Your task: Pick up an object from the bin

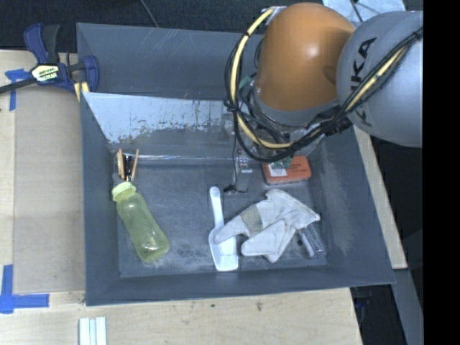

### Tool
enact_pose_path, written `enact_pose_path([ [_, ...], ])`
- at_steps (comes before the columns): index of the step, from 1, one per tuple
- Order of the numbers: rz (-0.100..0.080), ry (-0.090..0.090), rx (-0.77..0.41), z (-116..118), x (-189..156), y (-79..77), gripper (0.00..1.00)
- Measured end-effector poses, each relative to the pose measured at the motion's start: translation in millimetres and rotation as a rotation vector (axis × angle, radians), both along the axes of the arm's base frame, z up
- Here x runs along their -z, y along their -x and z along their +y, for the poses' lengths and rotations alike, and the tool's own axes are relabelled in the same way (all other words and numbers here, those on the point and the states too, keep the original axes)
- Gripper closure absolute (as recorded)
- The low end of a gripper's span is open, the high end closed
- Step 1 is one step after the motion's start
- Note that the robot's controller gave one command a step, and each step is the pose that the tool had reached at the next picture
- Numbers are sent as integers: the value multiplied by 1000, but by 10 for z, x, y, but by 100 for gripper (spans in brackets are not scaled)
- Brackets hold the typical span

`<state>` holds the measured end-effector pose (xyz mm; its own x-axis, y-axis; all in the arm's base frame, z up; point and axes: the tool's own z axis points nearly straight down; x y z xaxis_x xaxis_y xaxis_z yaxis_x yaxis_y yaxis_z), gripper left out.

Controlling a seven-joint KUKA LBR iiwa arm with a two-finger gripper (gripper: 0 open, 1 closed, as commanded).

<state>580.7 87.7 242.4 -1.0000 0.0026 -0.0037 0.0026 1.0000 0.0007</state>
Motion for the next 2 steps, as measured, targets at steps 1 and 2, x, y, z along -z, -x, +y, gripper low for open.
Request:
enact_pose_path([
  [1, 0, 0, 0, 0, 0, 0, 0],
  [2, -5, -1, -38, -459, 452, 180, 0],
])
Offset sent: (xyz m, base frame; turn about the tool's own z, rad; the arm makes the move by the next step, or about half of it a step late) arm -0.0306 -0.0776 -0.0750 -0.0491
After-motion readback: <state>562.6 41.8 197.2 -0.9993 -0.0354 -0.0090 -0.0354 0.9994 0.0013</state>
